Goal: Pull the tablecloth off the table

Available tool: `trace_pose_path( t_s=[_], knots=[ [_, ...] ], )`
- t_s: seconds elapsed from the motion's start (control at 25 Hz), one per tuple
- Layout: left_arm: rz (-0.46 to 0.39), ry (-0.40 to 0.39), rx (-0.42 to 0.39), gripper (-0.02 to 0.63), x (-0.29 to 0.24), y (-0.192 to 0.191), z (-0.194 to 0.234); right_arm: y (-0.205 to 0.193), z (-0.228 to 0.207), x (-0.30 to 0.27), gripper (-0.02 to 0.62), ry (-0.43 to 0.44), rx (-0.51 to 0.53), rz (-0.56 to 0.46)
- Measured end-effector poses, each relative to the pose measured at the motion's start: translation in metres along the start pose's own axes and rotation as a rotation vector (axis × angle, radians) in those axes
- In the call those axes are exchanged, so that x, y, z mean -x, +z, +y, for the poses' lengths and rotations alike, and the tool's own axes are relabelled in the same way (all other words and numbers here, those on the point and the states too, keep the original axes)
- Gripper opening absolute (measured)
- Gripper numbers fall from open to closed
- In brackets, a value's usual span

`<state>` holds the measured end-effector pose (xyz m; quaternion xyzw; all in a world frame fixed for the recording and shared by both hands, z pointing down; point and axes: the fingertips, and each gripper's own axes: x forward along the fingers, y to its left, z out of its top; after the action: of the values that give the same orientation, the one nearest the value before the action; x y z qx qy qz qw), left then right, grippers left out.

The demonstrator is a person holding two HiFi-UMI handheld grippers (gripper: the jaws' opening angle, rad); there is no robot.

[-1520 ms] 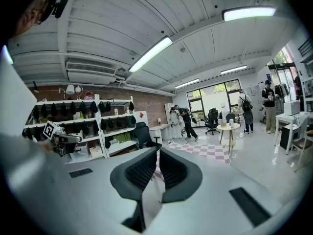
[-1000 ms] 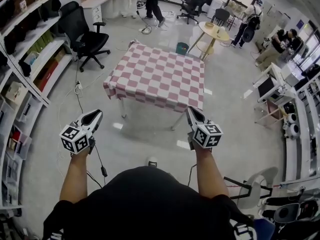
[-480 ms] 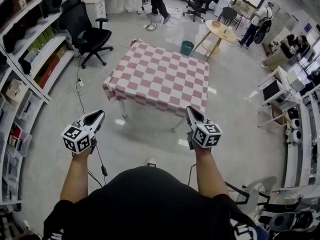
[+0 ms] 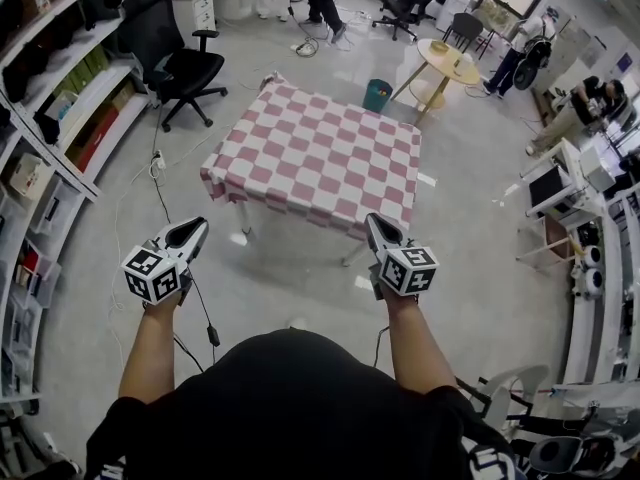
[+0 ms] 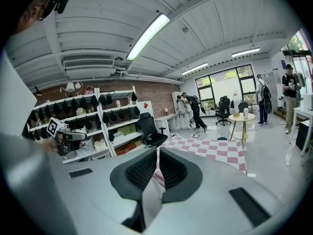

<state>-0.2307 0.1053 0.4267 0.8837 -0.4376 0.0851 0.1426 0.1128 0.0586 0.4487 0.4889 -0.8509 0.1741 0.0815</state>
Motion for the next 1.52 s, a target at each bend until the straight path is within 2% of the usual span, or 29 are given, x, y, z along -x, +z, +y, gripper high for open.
trace_pose_path(
  t_s=[0.84, 1.04, 1.24, 1.52],
  knots=[
    [0.026, 0.03, 0.018, 0.052, -0.088, 0.007, -0.004, 0.0, -0.078, -0.043, 0.043, 0.047, -0.019, 0.041],
    [0.027, 0.04, -0.006, 0.052, -0.108, 0.015, -0.003, 0.005, -0.094, -0.048, 0.043, 0.055, -0.009, 0.042],
    [0.009, 0.041, -0.017, 0.052, -0.118, 0.025, -0.007, 0.004, -0.104, -0.047, 0.043, 0.054, -0.014, 0.046],
    [0.022, 0.04, -0.006, 0.052, -0.124, 0.021, -0.004, -0.001, -0.107, -0.053, 0.043, 0.061, -0.027, 0.053]
  ],
)
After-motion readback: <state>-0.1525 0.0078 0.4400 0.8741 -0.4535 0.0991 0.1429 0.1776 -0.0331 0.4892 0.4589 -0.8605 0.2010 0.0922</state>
